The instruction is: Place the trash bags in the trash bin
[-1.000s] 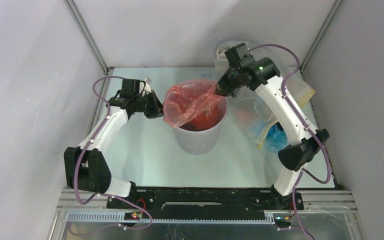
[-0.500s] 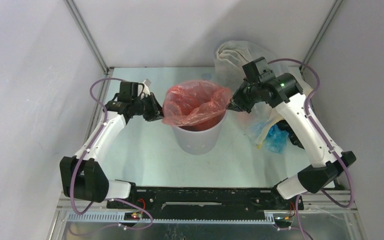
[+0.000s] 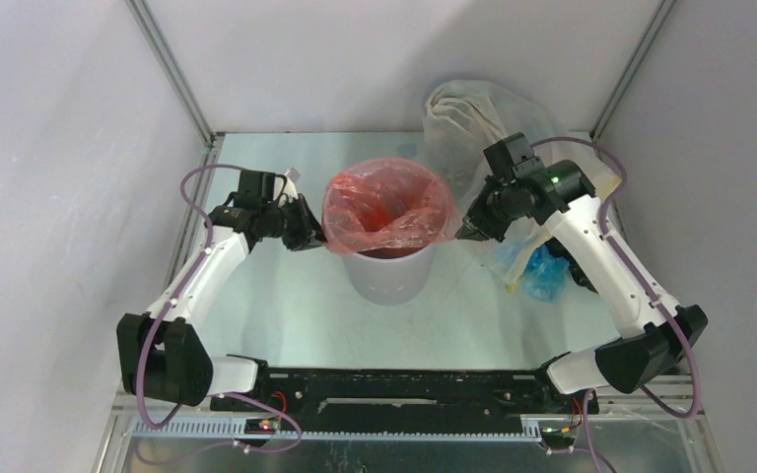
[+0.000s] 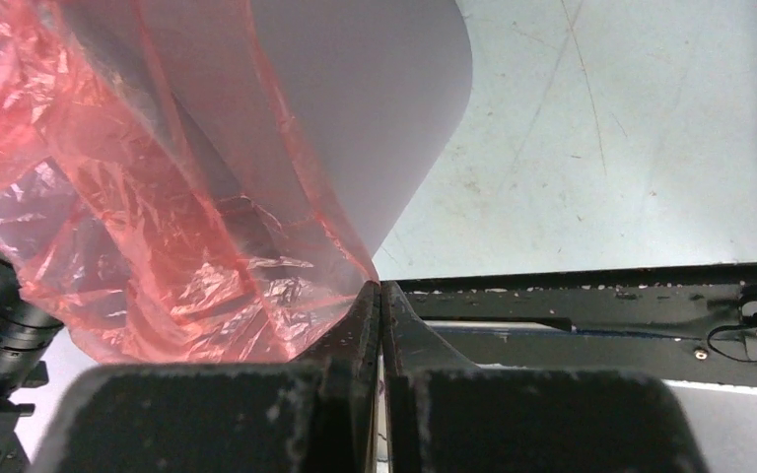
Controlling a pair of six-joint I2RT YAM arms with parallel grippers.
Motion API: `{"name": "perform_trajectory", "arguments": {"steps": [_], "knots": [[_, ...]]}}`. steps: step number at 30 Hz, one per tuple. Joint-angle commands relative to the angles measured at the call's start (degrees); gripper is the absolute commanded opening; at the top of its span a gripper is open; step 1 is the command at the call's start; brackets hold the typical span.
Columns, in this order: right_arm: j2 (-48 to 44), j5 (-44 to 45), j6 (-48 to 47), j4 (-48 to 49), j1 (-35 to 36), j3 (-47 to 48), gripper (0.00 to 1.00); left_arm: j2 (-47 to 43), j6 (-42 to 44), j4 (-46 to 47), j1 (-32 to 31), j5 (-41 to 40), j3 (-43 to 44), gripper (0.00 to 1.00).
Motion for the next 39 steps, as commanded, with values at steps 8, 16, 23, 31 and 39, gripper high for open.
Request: {"name": "perform_trajectory", "arguments": {"steps": [8,16,23,31,39], "knots": [[1.34,-4.47,-3.18,7.93,4.05,-7.91,0.0,-2.41,0.74,-0.88,-0.66,2.65,-0.6,0.09],[0.03,-1.67,-4.32,12.44,7.52,-12.57,0.0,-3.35,-0.57,0.15,-0.77,2.3,-1.04,0.09],[-5.19,-2.83,-9.43,14.47,6.5,-13.9,0.0,-5.02,-2.9,2.27,-1.17,2.09,-2.05,0.1],[-22.04,-16.93,-7.19,29.35,-1.97,-33.34,0.31,-5.82,-3.01,2.4,-1.25,1.32,-2.46,0.1],[-34.22,-17.86,4.83,48.05,-6.15,-45.99,0.58,-6.05,-3.66,2.63,-1.22,1.0,-2.43,0.1]]}}
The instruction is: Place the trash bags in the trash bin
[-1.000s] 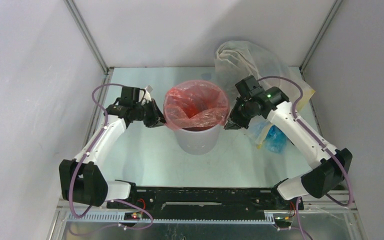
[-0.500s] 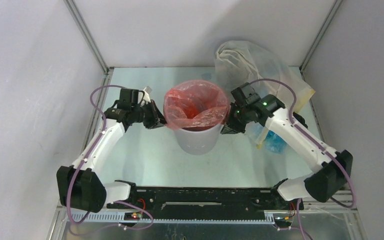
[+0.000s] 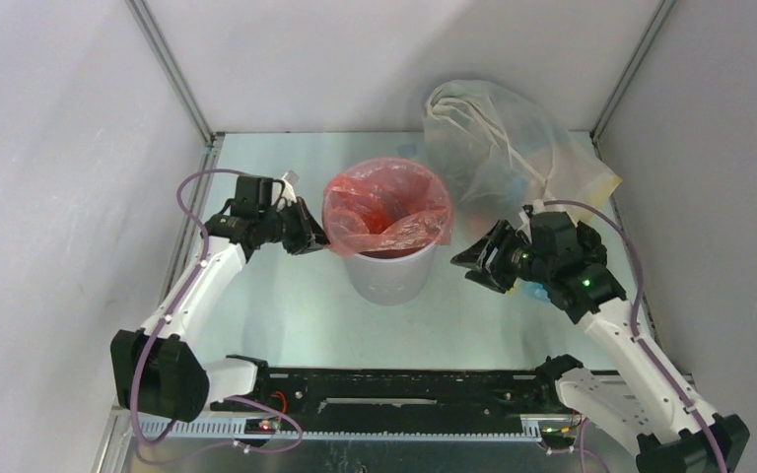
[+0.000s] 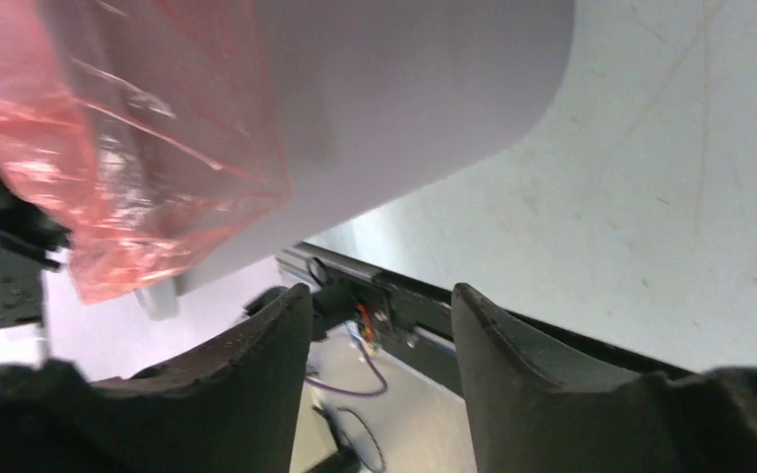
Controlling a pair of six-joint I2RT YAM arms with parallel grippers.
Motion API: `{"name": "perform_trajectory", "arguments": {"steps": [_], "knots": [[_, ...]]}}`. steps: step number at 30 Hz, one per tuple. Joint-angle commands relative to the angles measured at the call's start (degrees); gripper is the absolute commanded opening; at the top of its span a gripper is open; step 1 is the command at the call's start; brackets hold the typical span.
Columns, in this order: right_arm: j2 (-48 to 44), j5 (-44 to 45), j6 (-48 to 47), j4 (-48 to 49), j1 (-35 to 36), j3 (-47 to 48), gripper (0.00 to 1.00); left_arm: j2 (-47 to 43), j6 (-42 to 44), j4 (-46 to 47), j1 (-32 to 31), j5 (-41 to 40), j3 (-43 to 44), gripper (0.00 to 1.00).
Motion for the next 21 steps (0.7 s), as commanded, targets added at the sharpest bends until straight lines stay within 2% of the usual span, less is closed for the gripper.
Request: {"name": "perform_trajectory", "arguments": {"steps": [1,6,10,12,17,21], "knots": [[-3.87,-2.14,8.75,17.23,-1.43,-3.28,0.6,-2.0,-1.46,1.27,-0.53,-0.12,0.11,0.11],[-3.1,-1.18,13.79,24.56,-1.99,-3.69,0.66,-3.41,-3.7,1.27,-0.59,-2.02,-0.59,0.25],[-3.12,-0.95,19.16,27.25,-2.66,-5.23,0.69,-6.97,-6.41,-2.6,-0.47,-10.59,-1.08,0.34],[-3.31,-0.75,23.74,29.4,-2.89,-7.61,0.69,-8.72,-7.81,-2.68,-0.48,-12.06,-2.07,0.4],[-2.76,0.6,27.17,30.6,-2.81,-8.92,0.65,-11.6,-11.84,-2.84,-0.46,-12.91,-3.17,0.5],[-2.69,1.09,29.76,31.79,-2.79,-10.83,0.61,-15.55,-18.88,-5.15,0.53,-14.56,-3.83,0.55]]}}
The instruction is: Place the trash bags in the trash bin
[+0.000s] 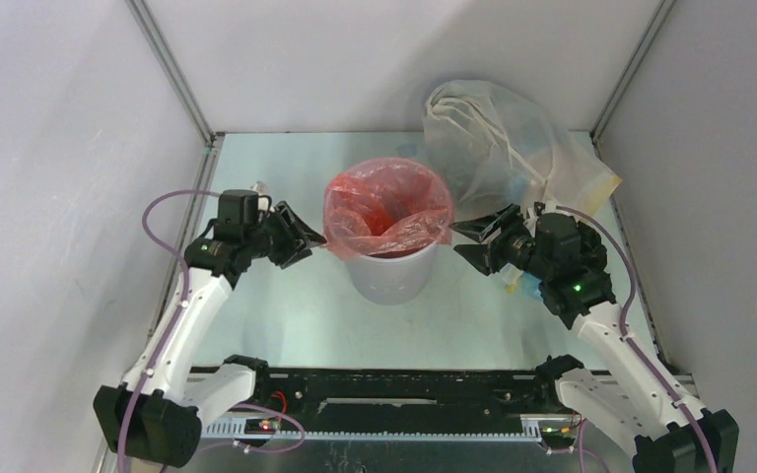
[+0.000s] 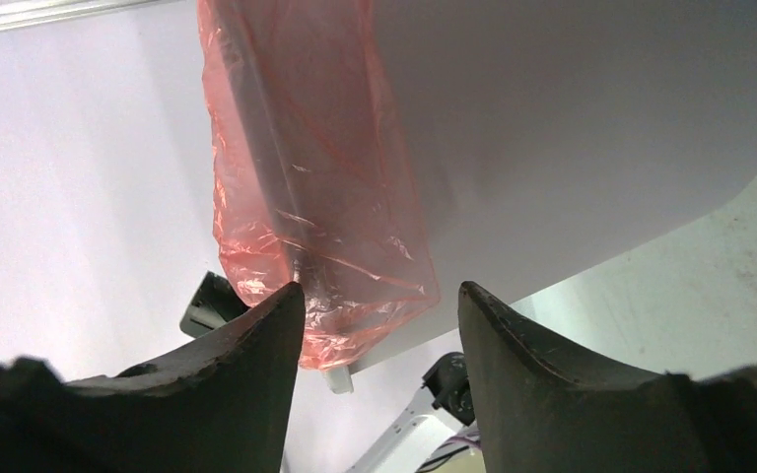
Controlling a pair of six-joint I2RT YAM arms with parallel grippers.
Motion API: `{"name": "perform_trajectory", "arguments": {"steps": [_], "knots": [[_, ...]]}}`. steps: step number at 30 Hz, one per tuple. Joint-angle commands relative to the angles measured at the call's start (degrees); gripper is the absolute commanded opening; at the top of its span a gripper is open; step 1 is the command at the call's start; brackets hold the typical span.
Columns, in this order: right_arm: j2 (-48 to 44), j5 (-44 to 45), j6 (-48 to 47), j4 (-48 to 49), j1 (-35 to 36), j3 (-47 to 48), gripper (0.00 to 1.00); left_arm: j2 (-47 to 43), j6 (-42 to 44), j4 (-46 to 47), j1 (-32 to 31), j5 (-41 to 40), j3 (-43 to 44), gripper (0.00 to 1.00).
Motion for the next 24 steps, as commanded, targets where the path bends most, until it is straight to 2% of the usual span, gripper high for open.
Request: {"name": "perform_trajectory", "arguments": {"steps": [1,7,10,13,17,21,24], "knots": [[-0.53,1.25,5.48,5.89,-0.1,-2.13,0.59,-5.69,-10.16,-0.94,1.2,-1.38,-1.75,0.55],[-0.56,0.83,6.87,5.77,0.21,-3.14,0.49,-13.9,-27.23,7.62,2.33,5.08,-11.85,0.56],[-0.76,0.37,7.69,6.11,0.16,-4.13,0.47,-17.0,-35.37,11.86,2.34,6.62,-16.64,0.58],[0.02,-0.52,9.08,9.0,0.59,-5.48,0.47,-20.23,-45.17,20.71,2.26,8.08,-22.67,0.6],[1.48,-0.85,10.06,10.13,1.55,-5.43,0.46,-26.09,-52.97,22.32,2.27,4.13,-26.66,0.61],[2.41,-1.43,10.52,12.78,1.95,-5.51,0.39,-33.17,-59.19,21.11,2.27,-1.1,-29.95,0.61],[2.59,-1.9,10.82,13.28,1.84,-5.48,0.36,-34.8,-61.73,22.68,2.26,-1.78,-31.52,0.64]]}}
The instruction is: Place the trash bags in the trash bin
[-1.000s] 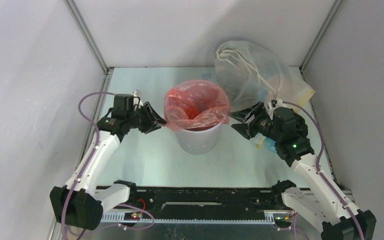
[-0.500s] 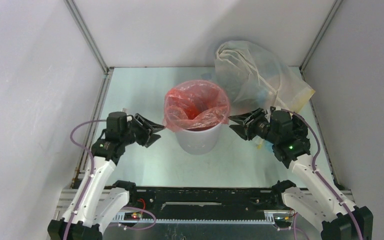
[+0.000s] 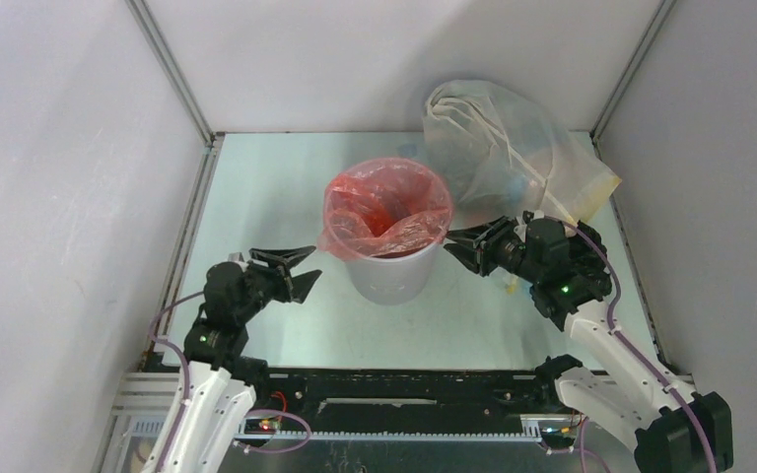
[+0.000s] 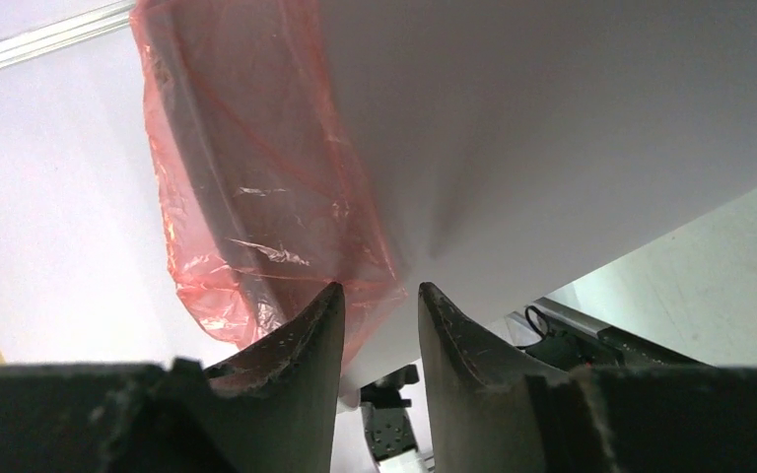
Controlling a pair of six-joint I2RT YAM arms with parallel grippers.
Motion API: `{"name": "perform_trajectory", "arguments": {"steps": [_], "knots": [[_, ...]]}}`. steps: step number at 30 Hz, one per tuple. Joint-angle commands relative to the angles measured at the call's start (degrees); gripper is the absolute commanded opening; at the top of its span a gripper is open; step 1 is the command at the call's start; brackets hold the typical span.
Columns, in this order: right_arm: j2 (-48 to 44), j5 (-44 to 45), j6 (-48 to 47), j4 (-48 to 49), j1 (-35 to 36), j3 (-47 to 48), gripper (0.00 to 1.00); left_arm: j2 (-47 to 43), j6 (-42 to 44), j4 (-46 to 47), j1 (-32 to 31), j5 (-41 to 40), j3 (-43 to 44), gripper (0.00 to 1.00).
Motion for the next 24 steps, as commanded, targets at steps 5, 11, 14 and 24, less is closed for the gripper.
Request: {"name": "perform_trajectory", "arguments": {"steps": [5,11,14,24], "knots": [[-0.6,-2.79,1.52,2.75,-0.29,0.06,0.41,2.11,-6.46,4.37,0.03,-1.78,2.72,0.73],[-2.89,-1.4,2.94,-1.25,-0.74,0.04,0.51,3.34,-10.32,8.39,-1.99,-3.94,2.41,0.75],[-2.95,-1.23,4.24,-0.41,-0.73,0.08,0.52,4.16,-13.09,11.85,-4.12,-5.38,1.21,0.67],[-1.95,-1.28,5.87,1.84,0.53,0.1,0.51,8.63,-13.57,15.25,-7.72,-5.8,1.84,0.46]]}}
